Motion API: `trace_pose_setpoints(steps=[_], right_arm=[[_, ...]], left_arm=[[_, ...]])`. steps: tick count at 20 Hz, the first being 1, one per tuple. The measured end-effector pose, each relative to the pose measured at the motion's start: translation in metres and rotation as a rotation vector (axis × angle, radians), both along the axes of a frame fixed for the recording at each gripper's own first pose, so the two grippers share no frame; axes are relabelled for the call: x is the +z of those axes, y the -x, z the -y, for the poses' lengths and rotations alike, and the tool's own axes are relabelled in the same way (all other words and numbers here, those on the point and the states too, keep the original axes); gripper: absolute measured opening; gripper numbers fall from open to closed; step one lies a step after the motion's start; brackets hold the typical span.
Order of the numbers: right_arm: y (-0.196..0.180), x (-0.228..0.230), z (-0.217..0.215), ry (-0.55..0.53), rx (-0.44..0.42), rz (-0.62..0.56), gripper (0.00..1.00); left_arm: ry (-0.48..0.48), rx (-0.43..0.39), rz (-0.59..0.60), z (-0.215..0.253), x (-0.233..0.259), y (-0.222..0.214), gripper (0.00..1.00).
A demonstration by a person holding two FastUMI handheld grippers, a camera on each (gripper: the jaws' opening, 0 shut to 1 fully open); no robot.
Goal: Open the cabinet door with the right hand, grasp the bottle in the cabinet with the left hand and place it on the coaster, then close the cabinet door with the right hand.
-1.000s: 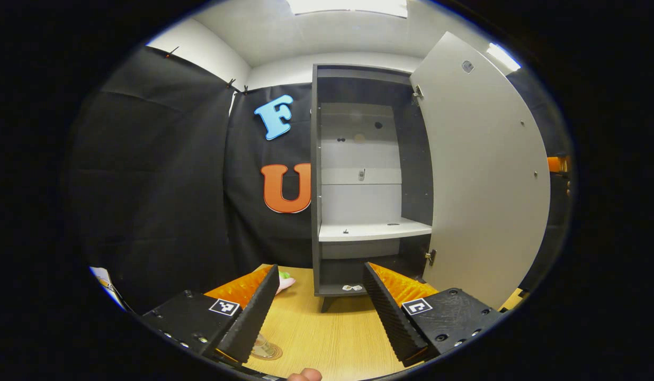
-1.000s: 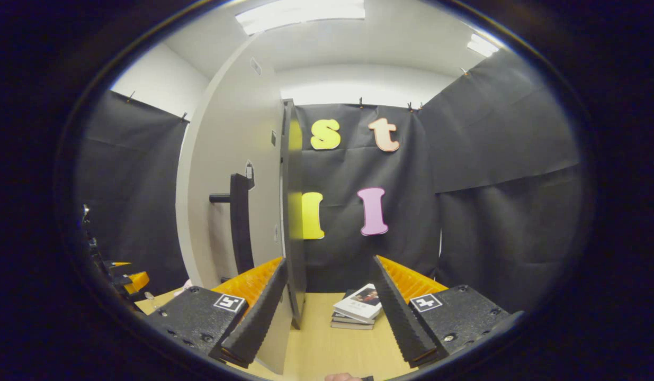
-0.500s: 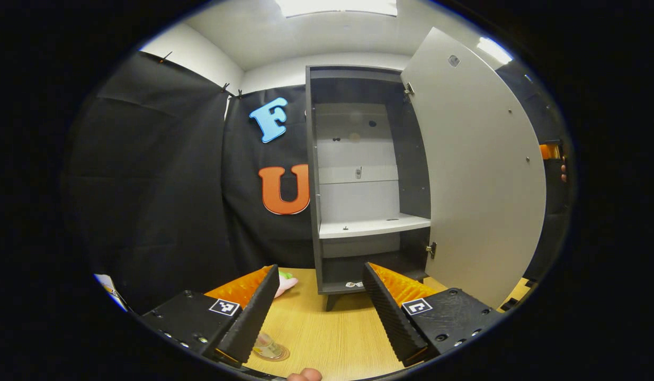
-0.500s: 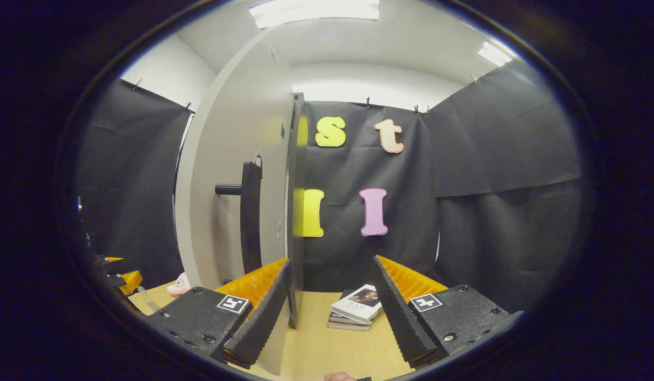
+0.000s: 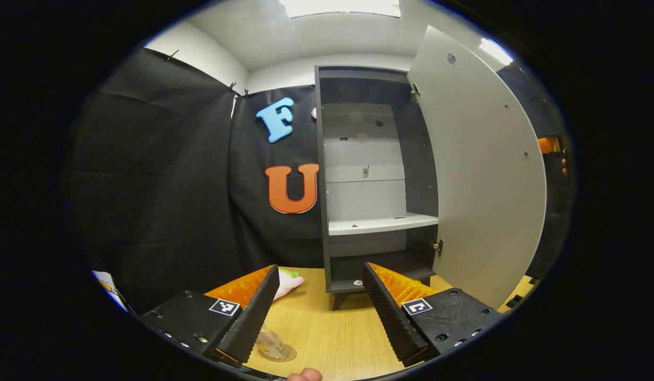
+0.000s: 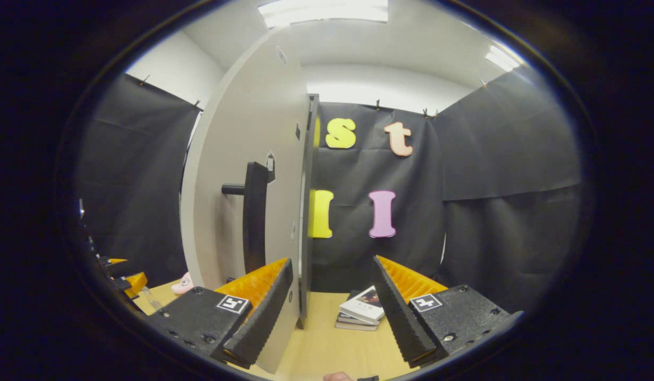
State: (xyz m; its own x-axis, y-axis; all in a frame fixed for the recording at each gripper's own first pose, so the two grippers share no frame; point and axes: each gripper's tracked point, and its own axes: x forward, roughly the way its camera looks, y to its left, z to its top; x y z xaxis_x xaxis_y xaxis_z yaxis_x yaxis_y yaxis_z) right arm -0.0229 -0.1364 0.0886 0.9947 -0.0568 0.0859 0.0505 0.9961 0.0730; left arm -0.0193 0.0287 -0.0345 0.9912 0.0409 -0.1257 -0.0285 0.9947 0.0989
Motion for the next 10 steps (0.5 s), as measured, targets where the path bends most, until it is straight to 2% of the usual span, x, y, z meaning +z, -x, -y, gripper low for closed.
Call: trace_pose_setpoints(steps=[3,4,5,10], right_arm=[[-0.002,0.001,-0.02,0.0,0.021,0.018,0.96],[-0.002,0.002,-0.027,-0.002,0.029,0.022,0.93],[-0.005,0.002,-0.035,0.0,0.04,0.025,0.96],[-0.012,0.008,-0.077,0.053,0.109,0.047,0.96]], left_arm=[[-0.002,-0.009,0.021,-0.006,0.003,0.0,0.95],[0.003,-0.014,0.029,-0.007,0.002,-0.001,0.95],[0.004,-0.015,0.025,-0.009,-0.002,0.0,0.95],[0.001,-0.003,0.007,-0.022,-0.012,-0.002,0.95]])
